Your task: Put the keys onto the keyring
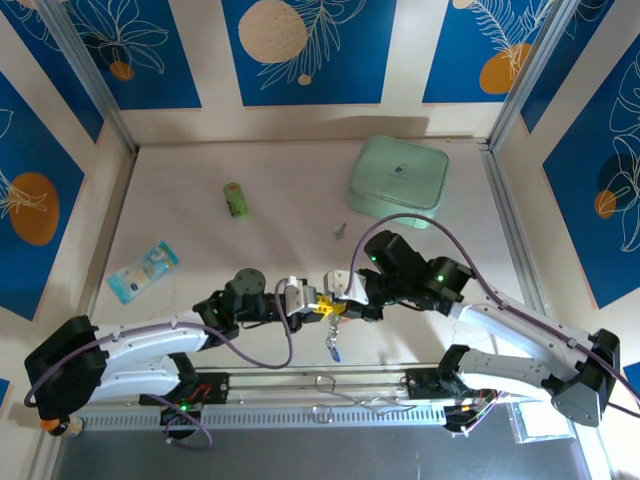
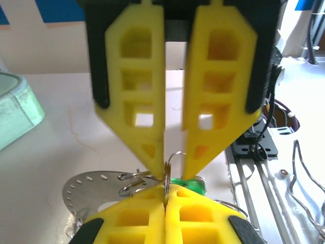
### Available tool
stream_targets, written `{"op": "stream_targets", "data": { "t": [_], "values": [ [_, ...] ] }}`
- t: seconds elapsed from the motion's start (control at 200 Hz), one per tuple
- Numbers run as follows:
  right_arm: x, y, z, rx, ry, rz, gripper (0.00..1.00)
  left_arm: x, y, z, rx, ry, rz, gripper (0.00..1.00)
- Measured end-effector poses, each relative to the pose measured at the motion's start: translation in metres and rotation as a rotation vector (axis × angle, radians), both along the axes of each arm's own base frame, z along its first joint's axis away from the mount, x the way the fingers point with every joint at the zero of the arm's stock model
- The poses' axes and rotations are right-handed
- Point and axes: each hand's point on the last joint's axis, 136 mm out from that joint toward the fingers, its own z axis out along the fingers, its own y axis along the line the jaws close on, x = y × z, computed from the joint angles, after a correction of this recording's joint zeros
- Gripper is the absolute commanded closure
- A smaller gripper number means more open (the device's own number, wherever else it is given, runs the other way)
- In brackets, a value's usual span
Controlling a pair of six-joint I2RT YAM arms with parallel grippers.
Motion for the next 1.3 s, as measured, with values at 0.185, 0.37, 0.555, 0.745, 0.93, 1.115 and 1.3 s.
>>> {"op": "stream_targets", "data": {
  "t": [0.185,0.37,0.555,0.745,0.93,1.115,1.3],
  "values": [
    [0.002,-0.015,0.012,0.142,0.039,-0.095,0.67,-0.001,0.004,0.005,-0.032,-0.023,0.012,1.0],
    [-0.002,-0.013,0.003,0.167,0.107,-0.119,0.68,0.0,0.004,0.01,-0.057,-0.03,0.012,1.0],
    [0.0,-0.01,-0.002,0.164,0.138,-0.131,0.72,-0.001,0.003,0.017,-0.086,-0.039,0.006,1.0],
    [0.001,-0.007,-0.001,0.182,0.146,-0.134,0.79,-0.004,0.004,0.019,-0.123,-0.045,-0.005,1.0],
    [-0.004,-0.002,-0.009,0.173,0.191,-0.118,0.82,-0.005,0.004,0.015,-0.142,-0.041,-0.008,1.0],
    [-0.006,-0.001,-0.01,0.174,0.201,-0.112,0.81,-0.005,0.004,0.016,-0.159,-0.049,-0.009,1.0],
    [-0.005,-0.004,-0.004,0.196,0.163,-0.122,0.78,-0.005,0.004,0.022,-0.183,-0.066,-0.009,1.0]
  ]
}}
